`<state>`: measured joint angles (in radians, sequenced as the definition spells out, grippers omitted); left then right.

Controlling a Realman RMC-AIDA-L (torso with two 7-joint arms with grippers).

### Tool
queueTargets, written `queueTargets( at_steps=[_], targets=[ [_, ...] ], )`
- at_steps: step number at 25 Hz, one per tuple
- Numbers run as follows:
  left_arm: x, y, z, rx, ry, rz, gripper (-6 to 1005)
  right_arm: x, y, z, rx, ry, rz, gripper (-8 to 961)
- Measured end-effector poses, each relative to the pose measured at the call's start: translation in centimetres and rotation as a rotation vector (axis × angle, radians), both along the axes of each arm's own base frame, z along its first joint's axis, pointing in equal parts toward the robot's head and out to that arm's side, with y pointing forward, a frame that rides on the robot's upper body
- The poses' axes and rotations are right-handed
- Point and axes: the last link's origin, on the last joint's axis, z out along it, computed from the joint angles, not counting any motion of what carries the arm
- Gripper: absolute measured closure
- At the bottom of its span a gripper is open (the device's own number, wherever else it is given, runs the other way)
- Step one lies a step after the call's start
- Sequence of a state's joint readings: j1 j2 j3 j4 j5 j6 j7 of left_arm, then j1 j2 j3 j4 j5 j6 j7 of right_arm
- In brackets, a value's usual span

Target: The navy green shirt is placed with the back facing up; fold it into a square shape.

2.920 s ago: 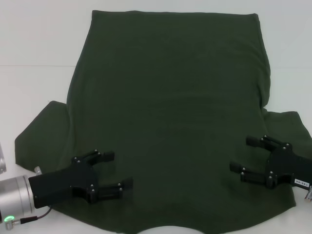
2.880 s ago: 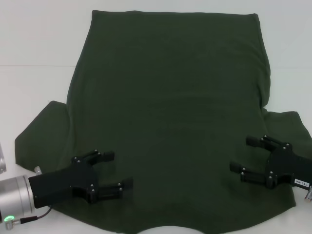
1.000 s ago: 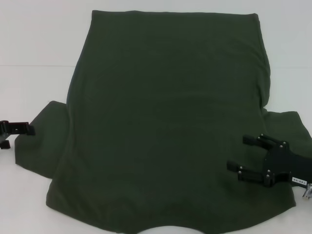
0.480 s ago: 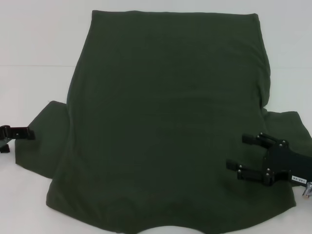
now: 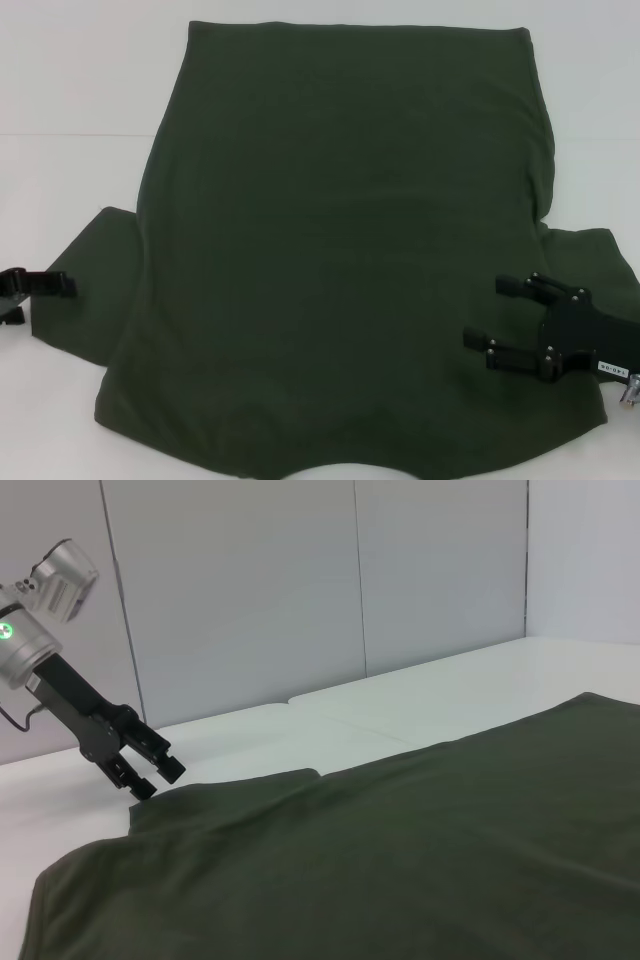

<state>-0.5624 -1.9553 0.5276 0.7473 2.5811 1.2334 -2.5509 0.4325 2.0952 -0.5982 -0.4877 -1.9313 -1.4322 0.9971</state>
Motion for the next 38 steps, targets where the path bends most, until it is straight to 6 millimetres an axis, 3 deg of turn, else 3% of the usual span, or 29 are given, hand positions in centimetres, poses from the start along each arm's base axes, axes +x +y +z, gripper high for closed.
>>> queueTargets(
  at_steps=[34, 38],
  targets=[
    [1.4, 0.9, -1.7, -0.039, -0.011, -0.04, 127, 0.0, 0.0, 0.1, -0.001, -0.005, 0.004, 39],
    [1.6, 1.1, -2.0, -0.052, 0.019, -0.055, 266, 0.0, 0.1, 0.1, 0.0, -0.005, 0.005, 39]
  ],
)
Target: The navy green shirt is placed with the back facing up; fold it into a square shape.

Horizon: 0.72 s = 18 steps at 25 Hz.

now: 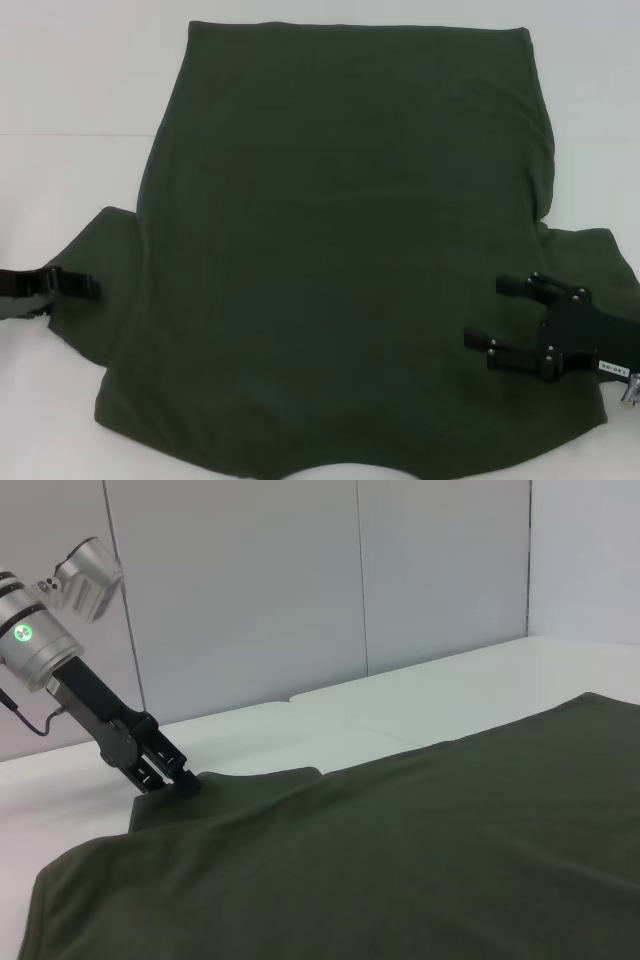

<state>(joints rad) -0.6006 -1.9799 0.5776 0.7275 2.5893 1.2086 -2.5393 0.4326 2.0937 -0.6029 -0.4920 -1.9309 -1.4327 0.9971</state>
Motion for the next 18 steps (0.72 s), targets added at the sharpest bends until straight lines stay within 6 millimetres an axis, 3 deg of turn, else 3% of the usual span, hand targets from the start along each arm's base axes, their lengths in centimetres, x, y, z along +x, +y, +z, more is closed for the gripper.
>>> queueTargets(
  at_steps=[10, 18],
  targets=[
    [0.03, 0.18, 0.1, 0.007, 0.009, 0.001, 557, -0.08, 0.01, 0.07, 0.001, 0.003, 0.004, 40],
    [0.07, 0.31, 0.54, 0.016, 0.024, -0.01, 893, -0.16, -0.06, 0.12, 0.0, 0.01, 0.008, 40]
  ],
)
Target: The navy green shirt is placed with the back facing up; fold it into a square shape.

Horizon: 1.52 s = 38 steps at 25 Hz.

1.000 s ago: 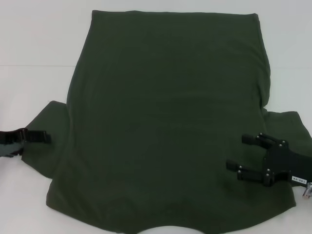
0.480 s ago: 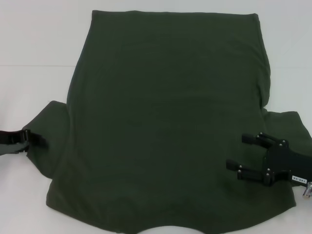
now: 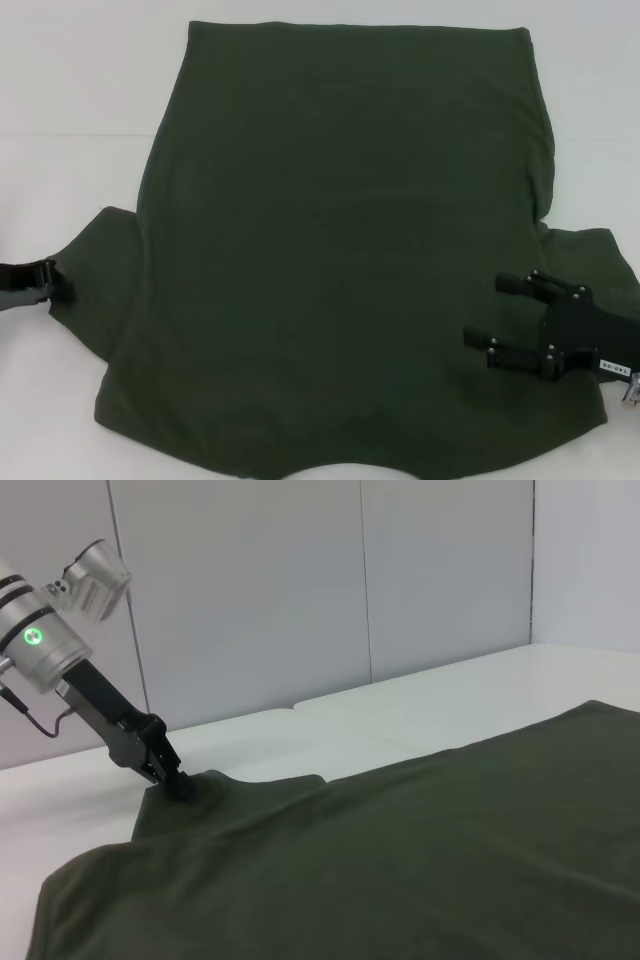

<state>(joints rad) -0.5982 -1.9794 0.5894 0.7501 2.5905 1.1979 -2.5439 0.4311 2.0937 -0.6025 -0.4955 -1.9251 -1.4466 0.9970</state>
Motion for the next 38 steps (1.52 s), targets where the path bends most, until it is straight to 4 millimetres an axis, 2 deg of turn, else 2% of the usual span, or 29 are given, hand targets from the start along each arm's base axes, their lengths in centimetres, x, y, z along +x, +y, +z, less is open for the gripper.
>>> queueTargets(
  at_steps=[2, 8, 15, 19, 24, 31, 38],
  targets=[
    [0.0, 0.0, 0.1, 0.002, 0.002, -0.002, 971, 0.0, 0.0, 0.1, 0.002, 0.003, 0.0, 40],
    [-0.1, 0.0, 1.1, 0.027, 0.021, -0.009, 997, 0.1, -0.2, 0.2, 0.004, 0.009, -0.002, 40],
    [-0.1, -0.1, 3.2, 0.065, 0.035, -0.012, 995, 0.1, -0.3, 0.2, 0.003, 0.012, -0.002, 40],
    [0.7, 0.2, 4.7, 0.094, 0.05, -0.036, 994, 0.1, -0.3, 0.2, 0.002, 0.014, 0.001, 40],
    [1.3, 0.3, 5.6, 0.115, 0.051, -0.05, 992, 0.0, -0.4, 0.2, -0.002, 0.018, 0.002, 40],
    [2.4, 0.5, 5.3, 0.099, 0.032, -0.079, 990, 0.0, -0.5, 0.2, -0.005, 0.023, 0.008, 40],
    [5.4, 0.7, 4.1, 0.099, -0.042, -0.188, 988, 0.0, -0.5, 0.2, -0.005, 0.028, 0.005, 40]
  ],
)
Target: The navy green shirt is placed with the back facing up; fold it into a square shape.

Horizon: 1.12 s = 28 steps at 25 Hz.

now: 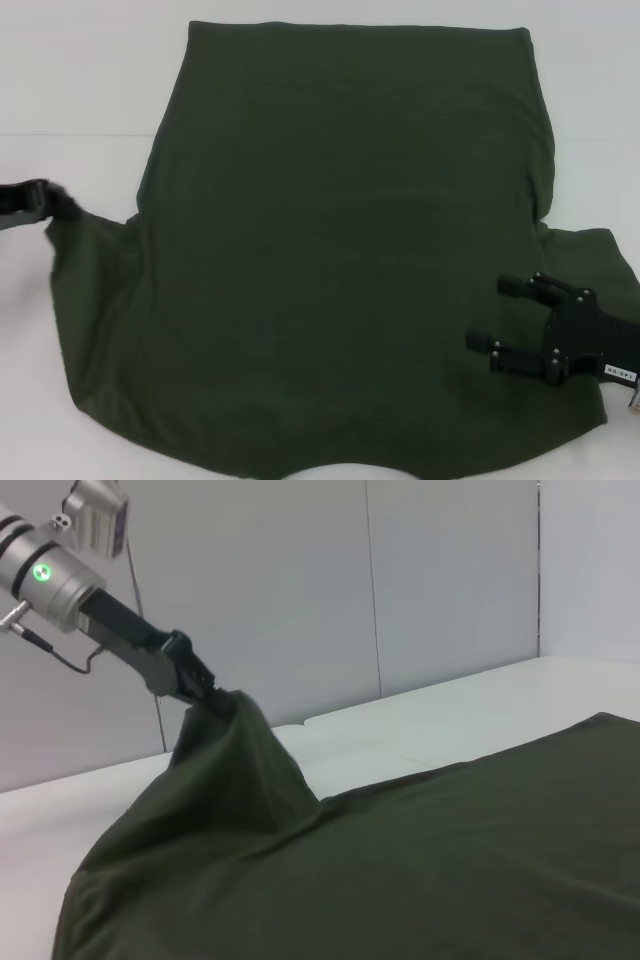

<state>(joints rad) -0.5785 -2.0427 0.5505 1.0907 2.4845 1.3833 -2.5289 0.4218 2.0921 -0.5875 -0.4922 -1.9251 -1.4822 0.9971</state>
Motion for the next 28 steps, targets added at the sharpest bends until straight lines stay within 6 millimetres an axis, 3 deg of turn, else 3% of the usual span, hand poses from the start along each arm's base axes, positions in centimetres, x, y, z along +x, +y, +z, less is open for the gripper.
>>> queueTargets(
  at_steps=[8, 15, 19, 23, 28],
  targets=[
    [4.1, -0.6, -3.8, -0.081, -0.079, -0.184, 986, 0.3, -0.4, 0.0, 0.003, 0.006, -0.015, 40],
    [3.3, -1.0, -8.6, -0.175, -0.121, -0.17, 984, 0.4, -0.6, 0.1, 0.006, 0.019, -0.018, 40],
    [3.0, -1.3, -10.2, -0.197, -0.145, -0.19, 983, 0.4, -0.7, 0.1, 0.007, 0.019, -0.02, 40],
    [3.2, -1.9, -11.1, -0.188, -0.245, -0.236, 829, 0.5, -0.7, 0.1, 0.007, 0.02, -0.022, 40],
    [2.4, -2.7, -10.3, -0.123, -0.37, -0.252, 632, 0.6, -0.7, 0.3, 0.015, 0.022, -0.028, 41]
  ],
)
